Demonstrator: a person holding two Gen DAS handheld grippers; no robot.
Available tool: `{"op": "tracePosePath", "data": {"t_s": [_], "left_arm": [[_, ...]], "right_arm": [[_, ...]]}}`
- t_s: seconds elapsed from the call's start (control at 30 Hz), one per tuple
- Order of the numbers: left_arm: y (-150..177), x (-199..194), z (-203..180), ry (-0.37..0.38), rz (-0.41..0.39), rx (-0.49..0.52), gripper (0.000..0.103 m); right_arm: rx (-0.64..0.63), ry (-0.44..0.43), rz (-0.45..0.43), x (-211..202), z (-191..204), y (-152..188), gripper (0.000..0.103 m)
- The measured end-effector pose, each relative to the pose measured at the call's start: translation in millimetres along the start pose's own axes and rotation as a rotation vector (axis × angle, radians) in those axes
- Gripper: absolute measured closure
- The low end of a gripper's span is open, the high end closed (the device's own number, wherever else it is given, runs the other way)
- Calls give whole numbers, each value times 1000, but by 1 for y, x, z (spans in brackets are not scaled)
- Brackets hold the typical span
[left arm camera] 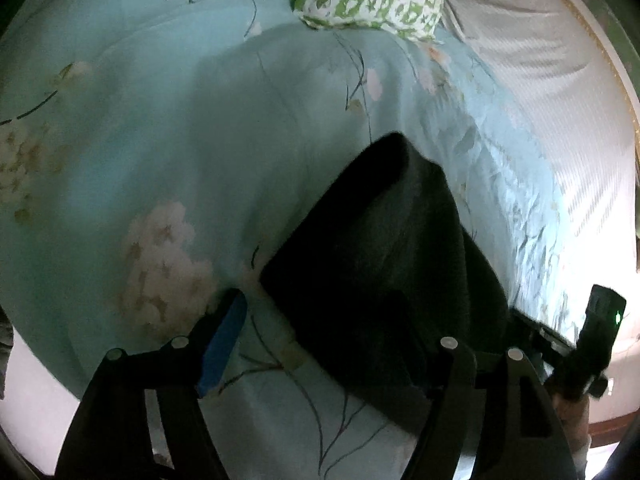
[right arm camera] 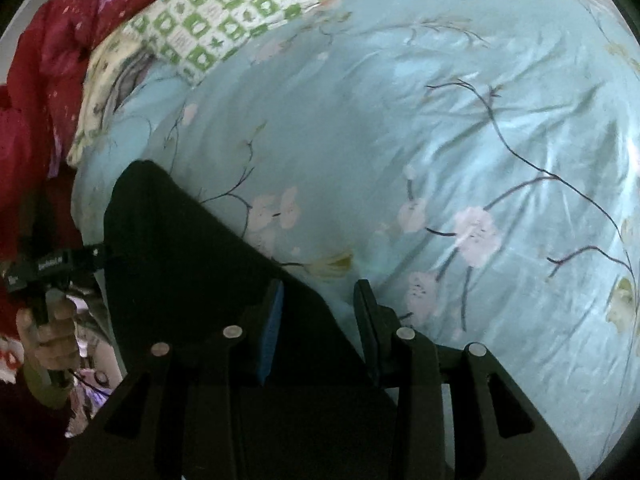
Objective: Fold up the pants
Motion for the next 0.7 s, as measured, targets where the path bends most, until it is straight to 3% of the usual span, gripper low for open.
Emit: {"op": "tracePosePath", "data": {"t_s": [0.03, 0.07, 0.17, 0.2, 0.23, 0.33, 0.5, 0.7], "left_arm": [[-2, 2, -1, -5, -10, 8, 38], [-3, 3, -2, -8, -18, 17, 41], [-4, 1, -10, 12, -30, 47, 64], [-4, -2, -14, 31, -38, 57, 77], [-6, -13, -22, 55, -68, 92, 82], [-9, -44, -48, 123, -140, 188, 85], [-16, -69, -64, 185, -194, 251, 85], [-17, -44, -57, 105, -170, 303, 85]], "right_arm": [[-17, 8, 1, 0, 2, 2, 68], [-43, 10, 2, 0, 7, 4, 78], [-97, 45, -13, -6, 16, 7, 88], [-110, 55, -28, -11, 19, 6, 89], [-118, 62, -43, -16, 20, 6, 91], [-143, 98, -138, -45, 25, -4, 92], [-192, 247, -254, -74, 23, -25, 93], [-157, 289, -241, -45, 10, -29, 94]]}}
Point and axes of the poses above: each gripper's, at about its wrist camera, not at the fingertips, and x roughly the way its jaws point, z to its left, y to its underside, the point moved 10 cm from there along x, roughly the way its jaws point, and after that the axes turned 6 degrees about y, right-handed, at the moved point
